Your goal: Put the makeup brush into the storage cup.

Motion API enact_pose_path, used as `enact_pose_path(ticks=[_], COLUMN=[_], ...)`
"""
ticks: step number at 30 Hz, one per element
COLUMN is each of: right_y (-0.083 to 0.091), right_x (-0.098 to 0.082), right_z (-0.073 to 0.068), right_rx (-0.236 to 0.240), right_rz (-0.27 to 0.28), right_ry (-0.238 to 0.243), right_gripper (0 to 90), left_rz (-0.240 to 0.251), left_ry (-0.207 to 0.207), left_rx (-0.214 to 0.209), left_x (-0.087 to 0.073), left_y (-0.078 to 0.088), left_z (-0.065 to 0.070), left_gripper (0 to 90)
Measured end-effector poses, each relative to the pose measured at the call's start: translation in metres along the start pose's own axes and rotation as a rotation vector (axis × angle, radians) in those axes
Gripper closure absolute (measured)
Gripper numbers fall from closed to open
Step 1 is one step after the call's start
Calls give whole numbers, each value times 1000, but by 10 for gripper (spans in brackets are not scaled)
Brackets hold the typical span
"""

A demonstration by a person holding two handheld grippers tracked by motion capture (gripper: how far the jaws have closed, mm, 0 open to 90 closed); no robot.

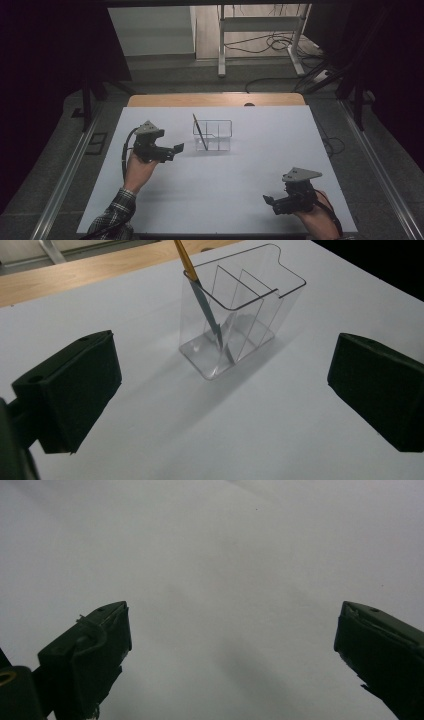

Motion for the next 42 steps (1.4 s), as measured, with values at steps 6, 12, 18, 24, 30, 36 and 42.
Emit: enact_pose_path(ticks=[6,12,18,24,30,36,42], right_y=[1,1,1,1,1,2,3], right_x=[1,0,0,0,0,0,-1], right_z=[-1,0,-1,0,0,0,0], right_rx=[1,0,1,1,0,0,-2], right_rz=[6,5,5,6,8,10,13], right_ry=[4,3,4,2,2,2,-2], right_gripper=[21,21,21,21,21,20,20], left_rz=[-7,-8,-10,-10,-13,-12,-9], left_ry=[-8,-17,-21,-18,-11,-6,-7], left_rx=[-4,-10,-12,-8,-9,-3,-4], left_x=[-4,-6,-9,-12,-16,-19,-20], left_y=[2,5,8,11,15,20,23], left_z=[2,4,4,3,1,-2,0], left_gripper=[9,7,5,5,3,3,3])
Point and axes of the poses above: each handheld gripper's, and its own axes: y roughly backward along the jaws, x roughly out of its top, z roughly to its right, the point moved 4 cm from there along -y, roughly forward along the jaws, and after that the axes turned 7 degrees about x, right-handed, at the moved point
